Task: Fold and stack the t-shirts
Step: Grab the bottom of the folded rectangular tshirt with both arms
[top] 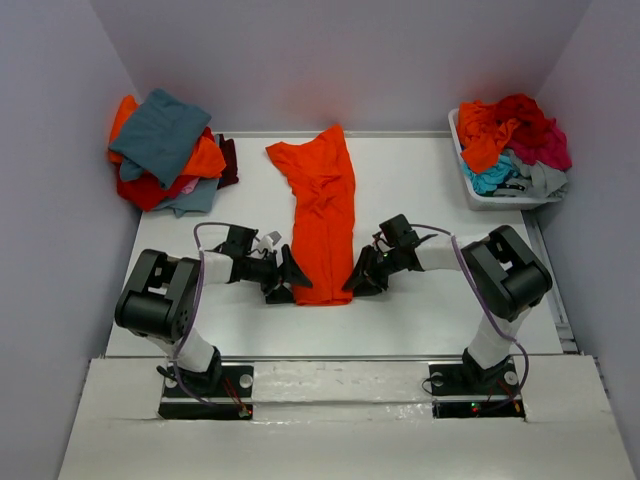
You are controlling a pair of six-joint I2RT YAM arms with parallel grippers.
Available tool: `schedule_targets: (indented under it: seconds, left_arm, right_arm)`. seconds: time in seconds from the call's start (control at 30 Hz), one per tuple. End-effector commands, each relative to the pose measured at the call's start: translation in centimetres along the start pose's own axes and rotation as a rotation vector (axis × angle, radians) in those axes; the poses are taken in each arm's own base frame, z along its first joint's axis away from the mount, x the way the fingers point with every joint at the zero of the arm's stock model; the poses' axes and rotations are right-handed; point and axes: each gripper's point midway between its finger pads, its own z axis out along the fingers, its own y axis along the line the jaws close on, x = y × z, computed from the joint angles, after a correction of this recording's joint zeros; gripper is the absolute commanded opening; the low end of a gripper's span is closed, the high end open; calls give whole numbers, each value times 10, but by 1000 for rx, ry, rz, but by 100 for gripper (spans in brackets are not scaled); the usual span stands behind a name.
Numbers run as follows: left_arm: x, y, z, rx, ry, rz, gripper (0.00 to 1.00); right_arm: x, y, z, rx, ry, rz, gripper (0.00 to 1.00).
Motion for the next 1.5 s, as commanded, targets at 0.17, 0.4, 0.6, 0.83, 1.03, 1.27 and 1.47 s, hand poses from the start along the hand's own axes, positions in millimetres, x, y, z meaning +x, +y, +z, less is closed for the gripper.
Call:
schedule_targets:
  seconds: [0.17, 0.4, 0.6, 0.83, 1.03, 1.27, 1.47]
  left_arm:
    - [3, 25, 4, -50, -10, -46, 76]
    - [4, 36, -2, -86, -15, -69, 59]
    - [5, 47, -2, -122, -15, -96, 51]
    - [1, 48, -1, -134, -16, -99, 46]
    - [-7, 47, 1, -138, -22, -100, 41]
    - [-19, 43, 3, -138, -32, -91, 30]
    - [-19, 45, 3, -156, -25, -94, 19]
  right_arm:
    - [-6, -4, -6, 31, -61, -20, 40]
    - [-9, -4, -8, 26, -67, -15, 39]
    - [-8, -4, -5, 23, -46, -20, 39]
    - [-6, -5, -5, 24, -36, -27, 39]
    - [-7, -3, -5, 20, -30, -40, 38]
    - [-4, -2, -7, 19, -17, -53, 38]
    - [-3, -2, -5, 13, -5, -58, 29]
